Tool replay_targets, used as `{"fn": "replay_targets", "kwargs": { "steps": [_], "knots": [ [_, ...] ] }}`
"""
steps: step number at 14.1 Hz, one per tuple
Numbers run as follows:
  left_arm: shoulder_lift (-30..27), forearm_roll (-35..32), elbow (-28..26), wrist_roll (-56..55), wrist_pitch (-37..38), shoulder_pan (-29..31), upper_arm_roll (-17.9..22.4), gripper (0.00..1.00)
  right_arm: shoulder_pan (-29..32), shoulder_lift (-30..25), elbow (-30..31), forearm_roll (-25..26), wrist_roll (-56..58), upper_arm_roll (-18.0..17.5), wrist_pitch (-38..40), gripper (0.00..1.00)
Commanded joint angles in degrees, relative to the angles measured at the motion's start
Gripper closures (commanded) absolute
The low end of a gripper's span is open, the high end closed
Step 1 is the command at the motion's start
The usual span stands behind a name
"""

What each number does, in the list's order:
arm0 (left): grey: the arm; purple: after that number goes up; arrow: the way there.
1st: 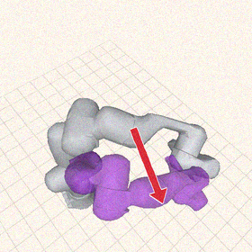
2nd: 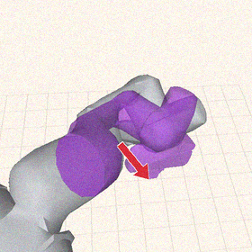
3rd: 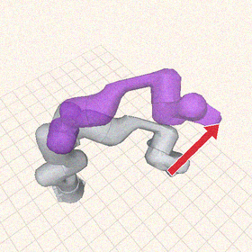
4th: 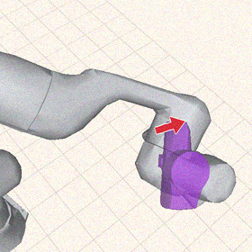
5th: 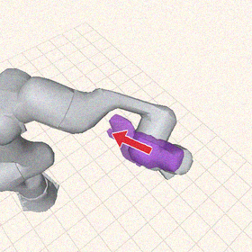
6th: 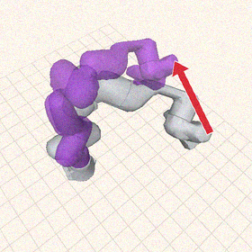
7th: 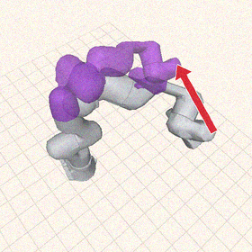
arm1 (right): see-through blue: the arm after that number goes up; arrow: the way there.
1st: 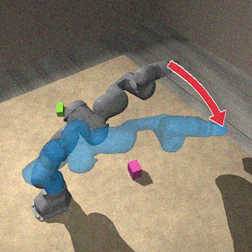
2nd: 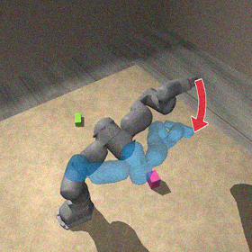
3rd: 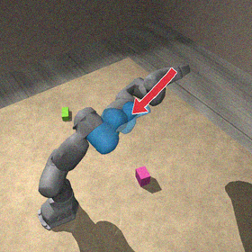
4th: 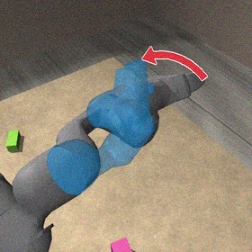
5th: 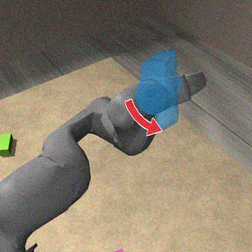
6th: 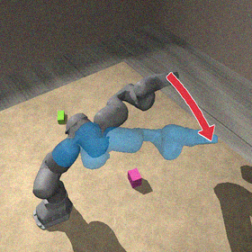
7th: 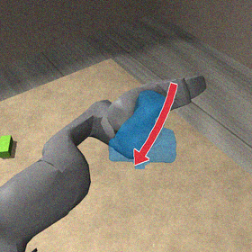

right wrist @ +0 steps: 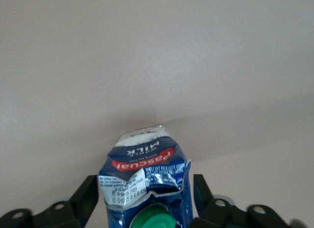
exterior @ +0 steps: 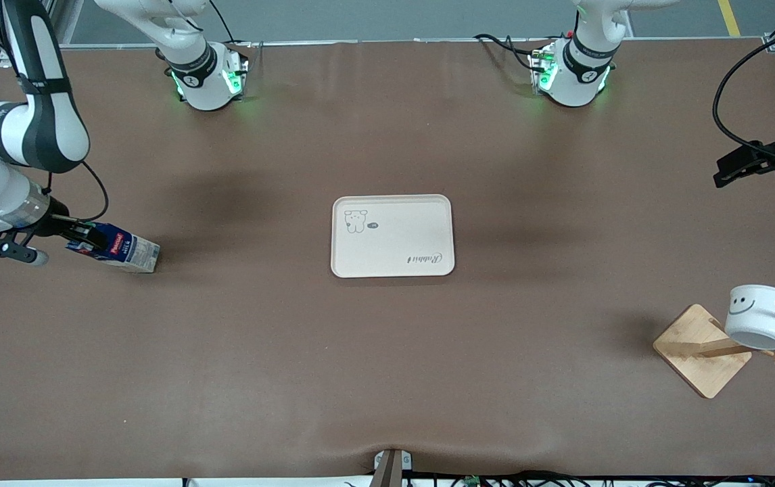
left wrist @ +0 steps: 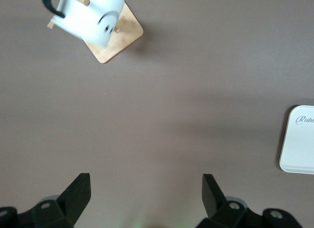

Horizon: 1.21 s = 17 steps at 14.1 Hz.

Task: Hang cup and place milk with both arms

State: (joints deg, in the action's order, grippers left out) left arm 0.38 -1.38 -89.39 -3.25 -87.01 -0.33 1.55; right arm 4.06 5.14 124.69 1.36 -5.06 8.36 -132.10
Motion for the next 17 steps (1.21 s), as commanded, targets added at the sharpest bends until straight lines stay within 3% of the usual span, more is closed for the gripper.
{"fn": "replay_targets", "kwargs": {
  "steps": [1,4,7,11,17],
  "knots": [
    [-1.6,1.1,-1.8,0.9,-0.4,-0.4,0.6,0.0,1.6,-1.2,-2.2,0.3,0.7,-1.2,3.6,0.0],
    [-1.5,1.0,-1.6,0.8,0.6,-0.6,0.4,0.0,0.9,-0.2,-12.8,-0.2,1.1,-1.3,15.5,0.0],
    [-1.2,0.8,-1.5,3.9,0.4,-0.7,0.4,0.0,-0.7,-0.4,-17.5,-2.8,0.7,-1.6,17.4,0.0],
    [-1.2,0.3,-1.5,4.1,0.3,-0.7,0.3,0.0,-1.4,4.2,-33.4,-3.9,2.7,-1.6,31.9,0.0],
    [-1.1,0.3,-1.4,4.0,0.3,-0.9,0.2,0.0,-2.4,-0.3,-32.9,-4.0,2.0,-1.5,40.4,0.0]
  ]
}}
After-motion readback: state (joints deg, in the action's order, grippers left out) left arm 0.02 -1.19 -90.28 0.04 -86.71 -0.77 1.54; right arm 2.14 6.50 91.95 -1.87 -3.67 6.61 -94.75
